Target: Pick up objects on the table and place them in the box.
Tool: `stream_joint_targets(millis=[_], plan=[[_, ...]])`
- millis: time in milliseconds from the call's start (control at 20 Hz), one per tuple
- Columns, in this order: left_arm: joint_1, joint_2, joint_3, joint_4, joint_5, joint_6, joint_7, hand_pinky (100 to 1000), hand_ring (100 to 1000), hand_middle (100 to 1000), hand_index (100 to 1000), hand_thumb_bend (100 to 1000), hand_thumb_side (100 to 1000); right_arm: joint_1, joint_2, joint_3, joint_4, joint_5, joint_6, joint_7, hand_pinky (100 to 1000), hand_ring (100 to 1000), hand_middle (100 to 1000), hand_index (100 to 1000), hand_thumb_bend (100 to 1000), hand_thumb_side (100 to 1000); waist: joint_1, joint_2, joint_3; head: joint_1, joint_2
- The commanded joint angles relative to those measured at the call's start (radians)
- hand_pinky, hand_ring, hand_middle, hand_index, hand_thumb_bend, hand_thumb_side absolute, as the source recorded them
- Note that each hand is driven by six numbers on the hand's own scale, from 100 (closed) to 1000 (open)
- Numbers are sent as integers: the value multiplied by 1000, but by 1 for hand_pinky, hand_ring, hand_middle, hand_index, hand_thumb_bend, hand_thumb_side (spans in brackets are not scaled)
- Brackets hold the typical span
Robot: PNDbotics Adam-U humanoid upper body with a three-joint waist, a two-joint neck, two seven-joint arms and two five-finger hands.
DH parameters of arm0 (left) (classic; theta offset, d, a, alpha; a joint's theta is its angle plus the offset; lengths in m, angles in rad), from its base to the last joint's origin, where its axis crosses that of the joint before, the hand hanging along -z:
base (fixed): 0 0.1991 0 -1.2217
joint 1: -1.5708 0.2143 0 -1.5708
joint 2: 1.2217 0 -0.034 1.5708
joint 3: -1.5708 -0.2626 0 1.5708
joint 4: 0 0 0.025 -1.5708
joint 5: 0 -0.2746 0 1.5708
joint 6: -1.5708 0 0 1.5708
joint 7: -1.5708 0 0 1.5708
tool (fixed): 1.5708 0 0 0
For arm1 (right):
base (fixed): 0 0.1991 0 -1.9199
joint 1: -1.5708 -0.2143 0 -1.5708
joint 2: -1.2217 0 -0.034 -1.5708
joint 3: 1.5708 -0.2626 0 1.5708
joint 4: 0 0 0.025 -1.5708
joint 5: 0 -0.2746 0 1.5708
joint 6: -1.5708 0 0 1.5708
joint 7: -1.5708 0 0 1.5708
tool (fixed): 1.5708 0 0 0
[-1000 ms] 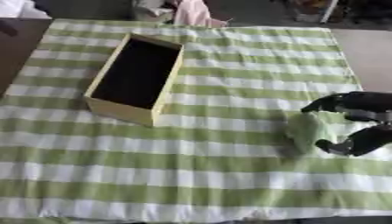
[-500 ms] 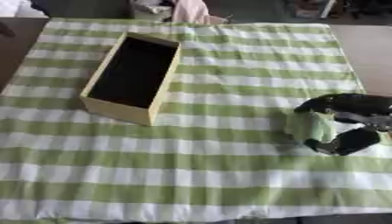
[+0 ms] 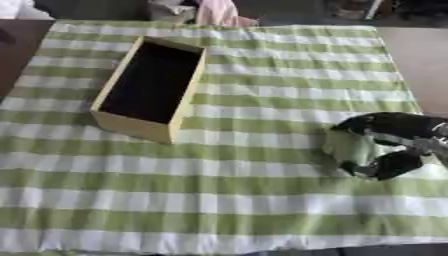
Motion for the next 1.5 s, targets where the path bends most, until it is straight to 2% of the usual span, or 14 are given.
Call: stream_joint_targets(millis=[50, 150, 250, 350, 450, 550, 700, 850, 950, 1000, 1100, 1200, 1500], plan=[[-9, 8, 2, -19, 6, 0, -5, 475, 867, 774, 704, 100, 739, 2, -15, -5, 17, -18, 10, 5, 748, 807, 855, 1000, 218, 681, 3, -8, 0, -2, -9], [-9, 7, 2, -19, 7, 0, -6, 475, 867, 774, 703, 100, 738, 4, -13, -6, 20, -33, 22, 7, 641, 778, 830, 985, 198, 620, 3, -8, 0, -2, -10], [-9, 7, 2, -19, 7, 0, -8, 475, 868, 775, 703, 100, 738, 4, -12, -7, 20, -53, 38, 5, 577, 757, 812, 965, 191, 586, 4, -8, -1, -2, -11], [-9, 7, 2, -19, 6, 1, -11, 475, 869, 775, 703, 100, 738, 3, -12, -9, 19, -68, 63, -7, 518, 745, 784, 924, 186, 606, 4, -8, -1, -3, -11], [-9, 7, 1, -19, 6, 2, -13, 475, 869, 775, 703, 100, 738, 2, -12, -11, 16, -80, 92, -29, 497, 738, 763, 904, 188, 608, 4, -7, -1, -3, -11], [-9, 7, 1, -19, 6, 2, -14, 474, 869, 775, 702, 100, 737, -1, -14, -14, 8, -85, 120, -64, 423, 705, 679, 829, 170, 509, 4, -7, -2, -3, -10], [-9, 6, 1, -19, 6, 2, -17, 474, 870, 775, 702, 100, 737, -4, -17, -12, -3, -82, 144, -129, 391, 684, 654, 807, 147, 452, 3, -7, -2, -4, -10], [-9, 5, 1, -19, 5, 3, -20, 475, 870, 775, 702, 100, 736, -10, -18, -10, -4, -72, 149, -172, 396, 688, 654, 804, 100, 399, 3, -8, -1, -3, -11], [-9, 5, 1, -19, 6, 3, -21, 475, 870, 776, 702, 100, 735, -19, -22, -11, -4, -65, 144, -190, 407, 694, 659, 807, 100, 357, 3, -9, -1, -3, -11], [-9, 5, 1, -19, 6, 3, -21, 475, 870, 776, 702, 100, 734, -24, -27, -12, -5, -61, 140, -196, 420, 701, 652, 811, 100, 276, 3, -10, -1, -3, -11], [-8, 5, 0, -19, 5, 3, -22, 475, 871, 776, 702, 100, 735, -39, -42, -15, -10, -56, 130, -201, 448, 714, 644, 817, 100, 174, 2, -11, -2, -2, -10], [-7, 5, 0, -19, 5, 4, -24, 475, 871, 776, 702, 100, 734, -55, -57, -16, -14, -55, 122, -199, 474, 726, 657, 819, 100, 104, 1, -12, -2, -2, -9], [-8, 4, -1, -19, 6, 5, -26, 476, 872, 776, 703, 100, 733, -108, -78, -10, -32, -78, 99, -161, 561, 765, 709, 854, 100, 100, -2, -14, 1, 0, -8]])
